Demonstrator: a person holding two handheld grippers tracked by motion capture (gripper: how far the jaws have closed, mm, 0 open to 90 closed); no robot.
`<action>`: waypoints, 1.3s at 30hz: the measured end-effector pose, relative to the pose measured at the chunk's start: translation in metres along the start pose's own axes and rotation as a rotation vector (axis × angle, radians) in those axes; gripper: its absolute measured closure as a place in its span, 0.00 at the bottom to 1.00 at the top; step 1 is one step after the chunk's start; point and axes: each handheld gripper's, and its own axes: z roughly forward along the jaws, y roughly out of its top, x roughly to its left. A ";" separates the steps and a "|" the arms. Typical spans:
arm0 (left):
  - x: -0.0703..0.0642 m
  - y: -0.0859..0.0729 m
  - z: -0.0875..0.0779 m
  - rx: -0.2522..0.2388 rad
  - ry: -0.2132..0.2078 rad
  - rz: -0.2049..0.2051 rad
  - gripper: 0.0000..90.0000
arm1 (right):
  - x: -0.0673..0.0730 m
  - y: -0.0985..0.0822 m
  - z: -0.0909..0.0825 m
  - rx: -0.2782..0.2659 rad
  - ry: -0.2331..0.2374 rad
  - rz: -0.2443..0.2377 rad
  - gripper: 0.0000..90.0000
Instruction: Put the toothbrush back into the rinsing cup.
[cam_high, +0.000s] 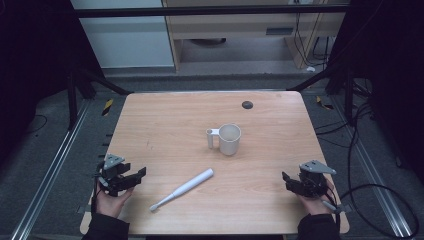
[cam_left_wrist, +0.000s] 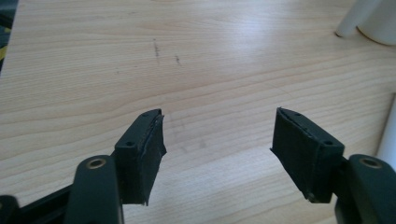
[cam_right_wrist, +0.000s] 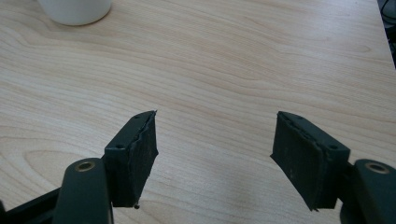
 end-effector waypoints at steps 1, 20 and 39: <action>0.000 0.000 0.000 0.000 0.000 0.000 0.40 | 0.000 0.000 0.000 0.000 0.000 0.000 0.34; -0.054 -0.007 0.008 0.116 -0.195 0.143 0.77 | 0.009 -0.001 0.002 0.019 0.038 -0.047 0.39; -0.078 -0.016 0.014 0.204 -0.291 0.198 0.96 | 0.010 -0.001 0.004 0.035 0.049 -0.049 0.40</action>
